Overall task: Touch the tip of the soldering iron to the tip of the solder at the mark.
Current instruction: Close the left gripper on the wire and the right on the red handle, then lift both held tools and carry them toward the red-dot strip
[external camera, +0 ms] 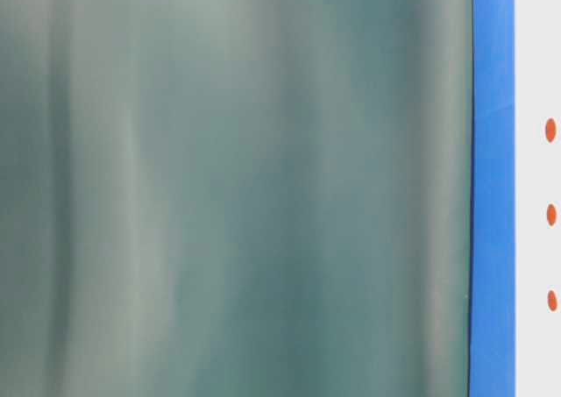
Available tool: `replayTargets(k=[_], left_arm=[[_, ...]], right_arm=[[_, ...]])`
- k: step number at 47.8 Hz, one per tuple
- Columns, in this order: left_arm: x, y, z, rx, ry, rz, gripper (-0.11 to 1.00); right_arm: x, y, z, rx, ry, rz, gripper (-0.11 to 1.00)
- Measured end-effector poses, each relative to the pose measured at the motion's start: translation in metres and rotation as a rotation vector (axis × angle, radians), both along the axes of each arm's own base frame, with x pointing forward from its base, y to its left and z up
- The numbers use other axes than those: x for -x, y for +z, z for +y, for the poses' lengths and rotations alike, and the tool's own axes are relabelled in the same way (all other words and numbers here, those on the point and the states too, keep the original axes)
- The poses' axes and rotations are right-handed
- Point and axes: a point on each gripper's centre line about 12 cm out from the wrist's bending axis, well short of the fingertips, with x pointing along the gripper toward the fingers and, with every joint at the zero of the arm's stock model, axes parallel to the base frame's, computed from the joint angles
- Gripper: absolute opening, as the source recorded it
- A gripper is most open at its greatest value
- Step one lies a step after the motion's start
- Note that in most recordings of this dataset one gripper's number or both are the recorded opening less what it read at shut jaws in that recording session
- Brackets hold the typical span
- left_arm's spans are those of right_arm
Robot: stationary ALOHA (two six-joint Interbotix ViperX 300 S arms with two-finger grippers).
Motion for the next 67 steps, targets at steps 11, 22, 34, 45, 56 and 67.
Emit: replayTargets(k=[11,22,34,45,56,67], left_arm=[[0.003,0.029,0.011,-0.015,0.031,0.039,0.02],[-0.005,0.031,0.025,-0.018,0.084,0.046,0.02],[-0.021,0.032,0.06,-0.038,0.199,0.073,0.02],[-0.034,0.03,0.107,-0.079,0.329,0.147,0.02],[-0.048,0.033,0.144,-0.145,0.379,0.167,0.02],[-0.059,0.036,0.165,-0.193,0.389,0.194,0.02]], right_arm=[[-0.003,0.017,-0.013,-0.01,-0.001,0.133,0.06],[-0.005,0.02,-0.015,-0.001,0.004,0.14,0.06],[-0.009,0.018,-0.05,0.024,-0.081,0.201,0.06],[-0.013,0.02,-0.101,0.079,-0.191,0.25,0.06],[-0.016,0.029,-0.146,0.136,-0.292,0.259,0.06],[-0.017,0.03,-0.165,0.167,-0.323,0.29,0.06]])
